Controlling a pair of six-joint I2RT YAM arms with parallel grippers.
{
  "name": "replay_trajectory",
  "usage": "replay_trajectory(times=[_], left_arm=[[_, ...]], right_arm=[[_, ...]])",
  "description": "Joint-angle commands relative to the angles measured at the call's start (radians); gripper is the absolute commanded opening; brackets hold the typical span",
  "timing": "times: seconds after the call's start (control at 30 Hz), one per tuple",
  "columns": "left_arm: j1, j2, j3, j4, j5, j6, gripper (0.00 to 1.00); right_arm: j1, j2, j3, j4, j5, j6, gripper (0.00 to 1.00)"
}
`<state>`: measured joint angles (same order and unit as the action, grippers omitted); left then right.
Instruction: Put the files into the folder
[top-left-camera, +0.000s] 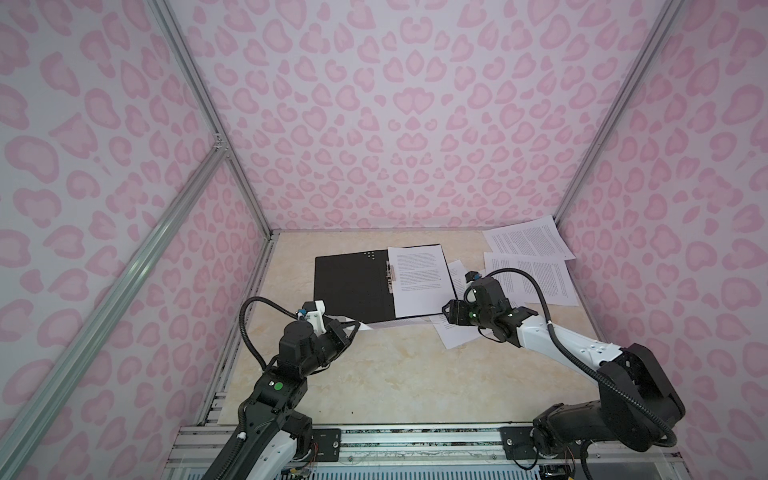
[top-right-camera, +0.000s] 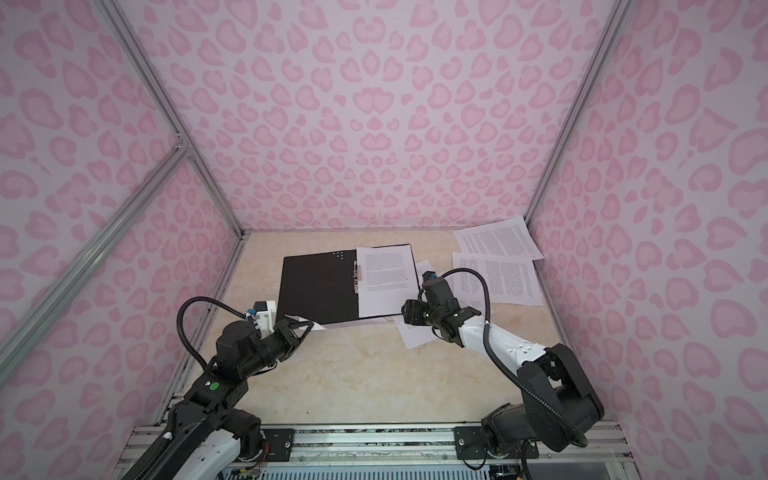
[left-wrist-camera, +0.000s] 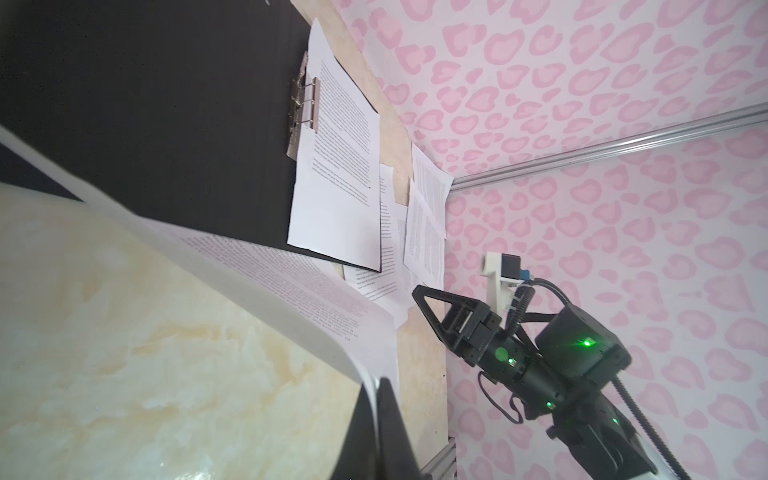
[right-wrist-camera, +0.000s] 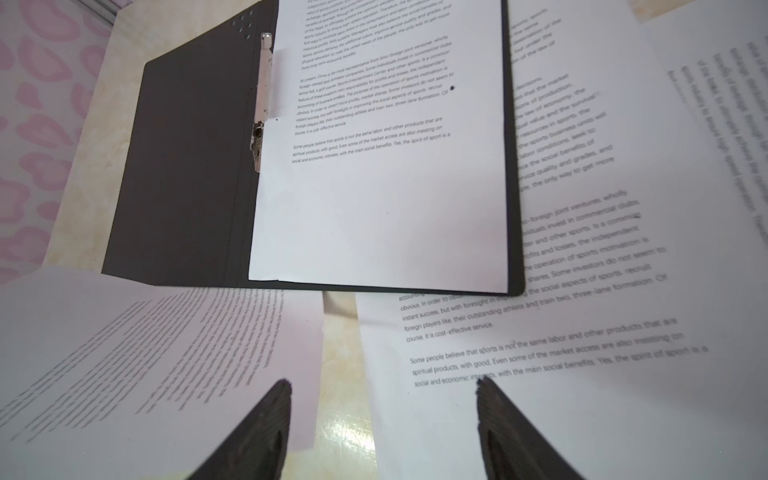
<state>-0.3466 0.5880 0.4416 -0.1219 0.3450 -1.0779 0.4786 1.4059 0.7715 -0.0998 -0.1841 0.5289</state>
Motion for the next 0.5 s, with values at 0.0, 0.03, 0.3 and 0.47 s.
replay_trajectory(times=[0.0, 0.03, 0.3, 0.47], left_arm=[[-0.001, -0.008, 0.078, -0.048, 0.036, 0.030, 0.03], [-0.001, -0.004, 0.102, -0.054, 0.038, 0.034, 0.03], [-0.005, 0.082, 0.315, -0.085, 0.031, 0.039, 0.03], [-0.003, 0.187, 0.436, -0.060, -0.001, 0.053, 0.03]], right_arm=[[-0.019, -0.009, -0.010, -0.010, 0.073, 0.022, 0.69], [-0.024, -0.009, -0.011, -0.014, 0.082, 0.021, 0.69], [-0.049, 0.001, -0.021, -0.003, 0.069, 0.032, 0.69], [-0.052, 0.010, -0.022, 0.002, 0.066, 0.032, 0.69]])
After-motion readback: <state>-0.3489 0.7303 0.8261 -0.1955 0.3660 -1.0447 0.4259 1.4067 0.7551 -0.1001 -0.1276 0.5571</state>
